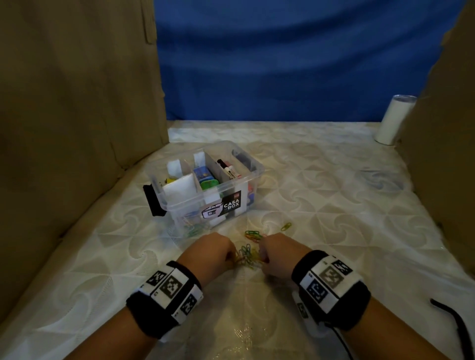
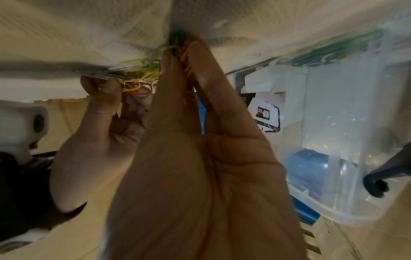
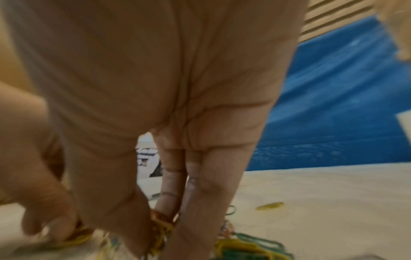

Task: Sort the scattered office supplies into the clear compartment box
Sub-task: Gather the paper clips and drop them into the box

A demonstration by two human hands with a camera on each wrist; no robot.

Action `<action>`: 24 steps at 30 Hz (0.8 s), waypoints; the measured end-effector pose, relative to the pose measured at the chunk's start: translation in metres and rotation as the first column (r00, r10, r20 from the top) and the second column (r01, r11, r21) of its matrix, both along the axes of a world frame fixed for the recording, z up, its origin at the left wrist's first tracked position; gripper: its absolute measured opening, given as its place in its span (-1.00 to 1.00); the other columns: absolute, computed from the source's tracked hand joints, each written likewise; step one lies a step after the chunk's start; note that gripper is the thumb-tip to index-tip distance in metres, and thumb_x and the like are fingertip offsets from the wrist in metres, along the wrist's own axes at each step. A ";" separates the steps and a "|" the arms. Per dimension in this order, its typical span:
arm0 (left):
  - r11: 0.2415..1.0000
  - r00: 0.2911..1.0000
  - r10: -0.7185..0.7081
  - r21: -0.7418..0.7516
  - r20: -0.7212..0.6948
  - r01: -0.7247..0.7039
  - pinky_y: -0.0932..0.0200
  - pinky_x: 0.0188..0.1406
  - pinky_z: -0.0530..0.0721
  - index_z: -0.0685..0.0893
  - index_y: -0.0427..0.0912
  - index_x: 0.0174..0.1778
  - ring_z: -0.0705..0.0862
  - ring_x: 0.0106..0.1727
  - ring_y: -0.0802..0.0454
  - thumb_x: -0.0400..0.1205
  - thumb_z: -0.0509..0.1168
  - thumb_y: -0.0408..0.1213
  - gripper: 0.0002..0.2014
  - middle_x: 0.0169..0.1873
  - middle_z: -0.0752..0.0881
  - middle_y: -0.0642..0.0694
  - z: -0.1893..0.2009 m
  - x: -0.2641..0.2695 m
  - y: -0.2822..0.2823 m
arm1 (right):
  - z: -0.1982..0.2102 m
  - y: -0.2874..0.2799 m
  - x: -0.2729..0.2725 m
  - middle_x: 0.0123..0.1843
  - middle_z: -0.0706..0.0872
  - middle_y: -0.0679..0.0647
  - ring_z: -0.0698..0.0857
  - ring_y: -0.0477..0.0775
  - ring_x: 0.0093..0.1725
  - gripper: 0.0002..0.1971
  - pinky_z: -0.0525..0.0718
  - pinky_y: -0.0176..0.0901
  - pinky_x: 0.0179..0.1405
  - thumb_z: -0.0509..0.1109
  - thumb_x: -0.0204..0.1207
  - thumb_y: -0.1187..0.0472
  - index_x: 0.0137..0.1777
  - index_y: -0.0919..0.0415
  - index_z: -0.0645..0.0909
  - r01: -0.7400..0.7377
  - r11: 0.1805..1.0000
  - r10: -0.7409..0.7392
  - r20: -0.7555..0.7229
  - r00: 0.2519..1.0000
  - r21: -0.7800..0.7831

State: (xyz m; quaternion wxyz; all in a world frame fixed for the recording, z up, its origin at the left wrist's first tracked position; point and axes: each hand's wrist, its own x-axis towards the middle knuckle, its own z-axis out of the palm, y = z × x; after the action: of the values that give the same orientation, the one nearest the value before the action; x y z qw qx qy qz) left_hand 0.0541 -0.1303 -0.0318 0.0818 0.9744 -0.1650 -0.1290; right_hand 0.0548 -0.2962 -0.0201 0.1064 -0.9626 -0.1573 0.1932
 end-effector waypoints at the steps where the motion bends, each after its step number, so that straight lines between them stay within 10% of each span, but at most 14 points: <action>1: 1.000 1.000 0.003 -0.020 0.004 -0.003 0.14 0.11 0.65 0.80 -0.09 0.06 0.72 0.02 -0.04 0.59 0.30 -0.22 -0.79 -0.02 0.79 -0.09 0.001 -0.001 0.002 | 0.000 -0.004 0.001 -0.15 0.56 0.05 0.55 0.05 -0.13 -0.93 0.40 -0.34 -0.40 0.35 0.52 0.24 -0.05 0.13 0.51 0.009 1.000 -0.009 -0.006 1.000 0.023; 9: 0.960 0.957 0.089 -0.280 0.276 -0.009 0.38 -0.23 0.48 0.81 0.08 0.04 0.66 -0.18 0.20 0.59 0.36 -0.11 -0.83 -0.14 0.80 0.10 0.055 -0.012 0.035 | 0.002 -0.038 0.000 -0.25 0.65 -0.11 0.62 -0.13 -0.29 -0.84 0.49 -0.38 -0.32 0.47 0.42 0.17 -0.27 -0.04 0.53 0.177 0.908 -0.189 -0.006 0.982 0.379; 15: 0.963 0.783 0.220 -0.256 0.581 -0.080 0.00 -0.21 0.63 0.83 -0.03 0.01 0.72 -0.18 -0.12 0.59 0.35 -0.14 -0.81 -0.16 0.79 -0.11 0.106 0.012 0.066 | 0.013 -0.037 -0.006 -0.29 0.68 -0.05 0.63 -0.12 -0.35 -0.88 0.58 -0.35 -0.33 0.47 0.41 0.24 -0.21 0.06 0.57 0.189 0.848 -0.216 -0.002 0.976 0.495; 24: 0.967 0.906 0.240 -0.004 0.349 -0.255 -0.01 -0.02 0.73 0.82 0.01 -0.07 0.72 -0.05 -0.03 0.53 0.38 -0.09 -0.85 -0.08 0.81 -0.03 0.080 0.061 0.081 | 0.009 -0.037 -0.011 -0.32 0.76 0.05 0.73 -0.10 -0.39 -0.92 0.65 -0.34 -0.38 0.46 0.40 0.32 -0.17 0.18 0.61 0.225 0.766 -0.228 -0.072 0.971 0.602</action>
State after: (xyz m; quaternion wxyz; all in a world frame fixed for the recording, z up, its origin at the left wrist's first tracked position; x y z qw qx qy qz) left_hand 0.1152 -0.0490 0.0484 0.0467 0.9963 -0.0493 0.0523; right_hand 0.0439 -0.3328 -0.0109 0.4310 -0.8899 -0.0941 0.1158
